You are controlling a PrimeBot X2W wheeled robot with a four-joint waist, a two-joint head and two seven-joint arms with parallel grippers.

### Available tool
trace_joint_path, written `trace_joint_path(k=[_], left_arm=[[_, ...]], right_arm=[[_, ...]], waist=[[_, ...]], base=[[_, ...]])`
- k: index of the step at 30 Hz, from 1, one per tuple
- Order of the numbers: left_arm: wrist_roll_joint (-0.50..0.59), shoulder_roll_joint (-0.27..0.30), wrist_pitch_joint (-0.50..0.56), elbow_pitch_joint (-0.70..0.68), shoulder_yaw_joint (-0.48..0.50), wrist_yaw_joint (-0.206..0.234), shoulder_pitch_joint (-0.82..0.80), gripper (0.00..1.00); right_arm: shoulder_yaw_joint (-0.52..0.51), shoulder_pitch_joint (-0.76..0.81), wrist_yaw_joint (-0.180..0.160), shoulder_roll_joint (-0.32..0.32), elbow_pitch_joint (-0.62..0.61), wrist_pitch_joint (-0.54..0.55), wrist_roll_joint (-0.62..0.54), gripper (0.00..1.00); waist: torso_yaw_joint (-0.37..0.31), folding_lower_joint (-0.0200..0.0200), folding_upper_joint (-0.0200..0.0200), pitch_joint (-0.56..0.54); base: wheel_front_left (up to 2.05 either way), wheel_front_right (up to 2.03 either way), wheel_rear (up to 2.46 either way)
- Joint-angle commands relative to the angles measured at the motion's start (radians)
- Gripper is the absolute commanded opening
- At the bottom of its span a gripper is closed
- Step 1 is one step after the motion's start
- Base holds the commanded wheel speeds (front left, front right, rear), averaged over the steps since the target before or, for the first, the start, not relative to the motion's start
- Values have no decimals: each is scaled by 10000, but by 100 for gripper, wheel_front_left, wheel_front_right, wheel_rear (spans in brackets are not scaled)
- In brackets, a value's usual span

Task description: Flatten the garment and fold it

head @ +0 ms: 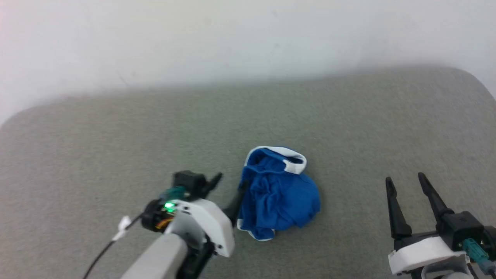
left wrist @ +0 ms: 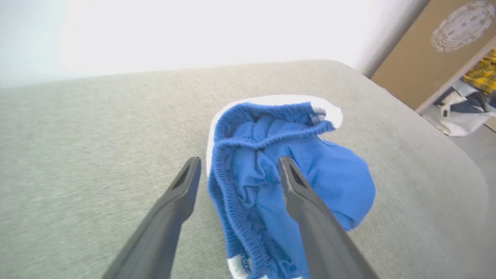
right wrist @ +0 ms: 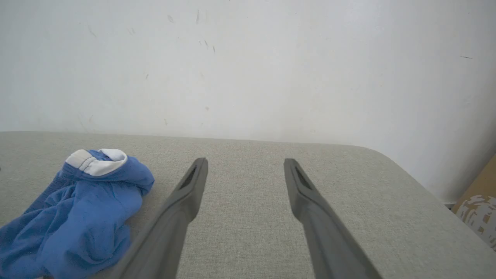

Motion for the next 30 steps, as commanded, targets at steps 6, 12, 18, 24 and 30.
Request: trace_joint_path(k=[6, 12, 18, 24, 30], left_arm=[[-432, 610, -965, -1202, 1065, 651, 931, 100], [-532, 889, -2544, -1886, 1956, 935, 2152, 100], [108, 519, -2935, -2347, 2803, 830, 3168, 100], [1471, -590, -2943, -2725, 3946, 282, 4225, 100], [2436, -1310, -2945, -2824, 4899, -370, 4612, 100]], right_arm=[[87, 347, -7, 30, -215, -47, 28, 100], [316, 535, -7, 30, -627, -47, 206, 100], [577, 684, -7, 30, -902, -47, 361, 100], [813, 741, -7, 25, -853, -47, 508, 100], [996, 775, -7, -27, -733, -47, 614, 100]], waist=[[1096, 0, 0, -1059], [1346, 0, 0, -1186], [1418, 0, 0, -1081], [1384, 0, 0, -962], [1465, 0, 0, -886]], base=[[0, 0, 0], [0, 0, 0], [0, 0, 0], [0, 0, 0], [0, 0, 0]])
